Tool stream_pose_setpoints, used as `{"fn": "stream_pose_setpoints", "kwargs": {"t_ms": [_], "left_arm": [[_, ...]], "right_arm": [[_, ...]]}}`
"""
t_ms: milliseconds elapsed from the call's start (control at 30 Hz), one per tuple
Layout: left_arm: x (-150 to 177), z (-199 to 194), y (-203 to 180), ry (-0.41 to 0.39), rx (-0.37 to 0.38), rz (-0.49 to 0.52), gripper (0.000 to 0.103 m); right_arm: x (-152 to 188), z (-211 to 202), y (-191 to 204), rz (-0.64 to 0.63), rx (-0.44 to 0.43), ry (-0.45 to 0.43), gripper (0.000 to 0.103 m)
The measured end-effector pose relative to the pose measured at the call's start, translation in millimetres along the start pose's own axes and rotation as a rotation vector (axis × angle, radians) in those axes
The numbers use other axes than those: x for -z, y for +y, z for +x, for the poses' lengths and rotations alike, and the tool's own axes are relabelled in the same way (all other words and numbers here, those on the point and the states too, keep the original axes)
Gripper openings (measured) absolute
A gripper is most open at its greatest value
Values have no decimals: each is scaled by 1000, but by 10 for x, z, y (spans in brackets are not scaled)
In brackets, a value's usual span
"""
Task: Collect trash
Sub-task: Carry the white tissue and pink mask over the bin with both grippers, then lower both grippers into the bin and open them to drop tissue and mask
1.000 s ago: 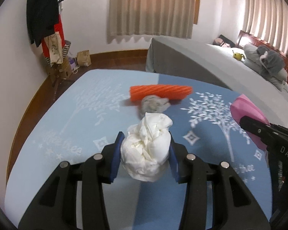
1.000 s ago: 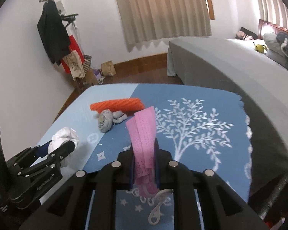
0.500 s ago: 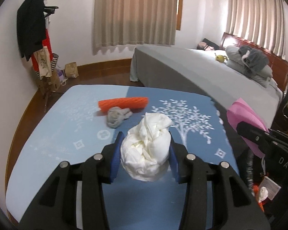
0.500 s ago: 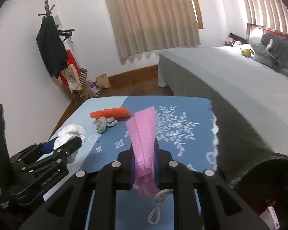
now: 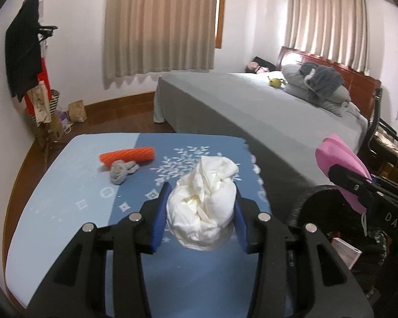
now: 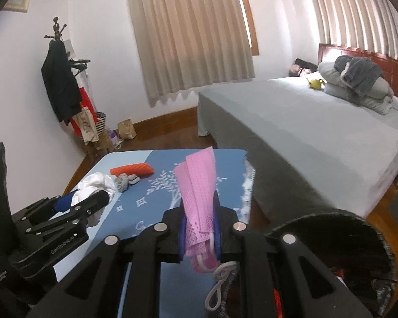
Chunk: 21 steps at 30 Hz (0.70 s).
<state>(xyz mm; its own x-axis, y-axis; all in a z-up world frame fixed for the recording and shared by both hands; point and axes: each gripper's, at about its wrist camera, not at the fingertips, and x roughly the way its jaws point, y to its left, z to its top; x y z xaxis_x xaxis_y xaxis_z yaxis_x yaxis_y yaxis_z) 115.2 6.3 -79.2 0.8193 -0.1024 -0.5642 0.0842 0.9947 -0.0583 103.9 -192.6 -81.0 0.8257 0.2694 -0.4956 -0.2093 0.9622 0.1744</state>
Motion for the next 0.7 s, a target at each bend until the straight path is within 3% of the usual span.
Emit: {"fn": "stream_pose_setpoints", "kwargs": {"t_ms": [700], "left_arm": [[90,-398,-1230,-52,207,148,42]], "right_arm": [[315,-916,-852,75,199,-47,16]]}}
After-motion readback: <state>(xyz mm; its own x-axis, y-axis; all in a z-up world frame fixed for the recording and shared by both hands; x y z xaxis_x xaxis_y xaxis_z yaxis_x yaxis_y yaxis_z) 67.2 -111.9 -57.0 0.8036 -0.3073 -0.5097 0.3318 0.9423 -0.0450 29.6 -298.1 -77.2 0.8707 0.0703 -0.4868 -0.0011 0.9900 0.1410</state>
